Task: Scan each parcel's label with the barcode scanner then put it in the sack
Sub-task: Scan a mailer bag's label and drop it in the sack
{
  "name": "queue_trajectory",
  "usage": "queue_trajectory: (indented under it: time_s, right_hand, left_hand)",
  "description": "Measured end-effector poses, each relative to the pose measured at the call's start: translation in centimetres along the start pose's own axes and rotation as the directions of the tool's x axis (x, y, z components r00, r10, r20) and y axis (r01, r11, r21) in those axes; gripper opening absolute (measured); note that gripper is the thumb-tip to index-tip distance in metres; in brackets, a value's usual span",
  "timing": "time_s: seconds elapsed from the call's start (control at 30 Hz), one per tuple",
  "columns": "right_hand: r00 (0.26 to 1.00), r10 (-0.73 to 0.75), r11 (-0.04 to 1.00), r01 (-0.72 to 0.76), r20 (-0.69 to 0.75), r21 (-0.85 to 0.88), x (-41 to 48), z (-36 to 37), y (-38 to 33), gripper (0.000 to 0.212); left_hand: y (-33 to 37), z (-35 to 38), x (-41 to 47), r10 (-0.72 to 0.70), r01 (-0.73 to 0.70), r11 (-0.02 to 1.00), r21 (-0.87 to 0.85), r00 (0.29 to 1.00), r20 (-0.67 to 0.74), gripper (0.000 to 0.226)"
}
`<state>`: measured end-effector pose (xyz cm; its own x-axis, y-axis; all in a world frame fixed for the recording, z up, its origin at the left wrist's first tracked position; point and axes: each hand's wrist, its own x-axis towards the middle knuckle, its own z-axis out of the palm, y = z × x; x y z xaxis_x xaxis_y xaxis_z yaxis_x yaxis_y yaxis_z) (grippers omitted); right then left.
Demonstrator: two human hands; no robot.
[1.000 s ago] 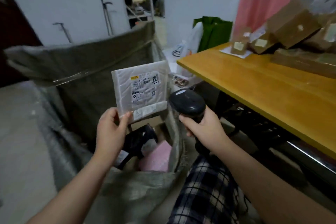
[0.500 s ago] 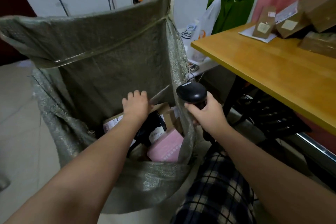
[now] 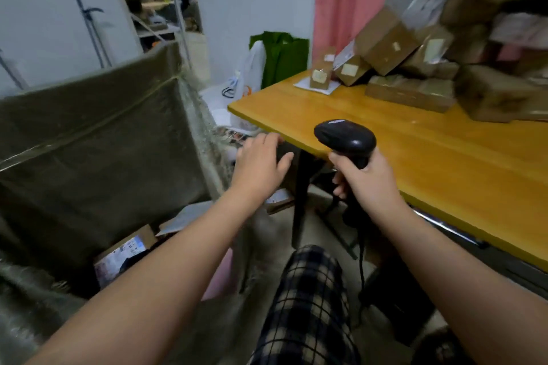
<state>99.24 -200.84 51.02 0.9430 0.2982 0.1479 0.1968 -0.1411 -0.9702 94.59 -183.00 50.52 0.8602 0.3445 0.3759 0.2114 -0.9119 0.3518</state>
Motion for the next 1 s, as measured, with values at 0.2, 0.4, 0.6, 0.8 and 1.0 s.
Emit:
queue_trajectory:
  time_s: [0.2,0.4,0.6,0.8,1.0]
  right_hand:
    - [0.972,-0.009,1.000,0.014,-0.234,0.019,-1.8,-11.5,-2.1,0.019]
    - [0.896,0.079,0.996,-0.054,-0.438,0.068,-3.3,-22.8,-2.3,0.031]
    - [0.754,0.201,0.974,-0.088,-0.625,0.208,-4.5,-32.7,-0.8,0.021]
    - [0.581,0.255,0.966,-0.120,-0.773,0.229,-5.5,-42.6,0.4,0.016]
    - [0.477,0.159,0.967,-0.253,-0.864,0.039,-4.2,-52.5,1.6,0.021]
  left_hand:
    - [11.2,1.8,2.0,0.239,-0.230,0.964,-0.131,0.969,0.061,0.039]
    - [21.6,4.9,3.5,0.431,-0.409,0.892,-0.192,0.897,0.093,0.038]
    - [32.8,10.6,4.6,0.606,-0.556,0.790,-0.258,0.771,0.194,0.038]
    - [44.6,16.0,5.5,0.704,-0.582,0.704,-0.407,0.647,0.293,0.042]
    - [55.1,21.0,7.1,0.772,-0.608,0.636,-0.475,0.515,0.373,0.075]
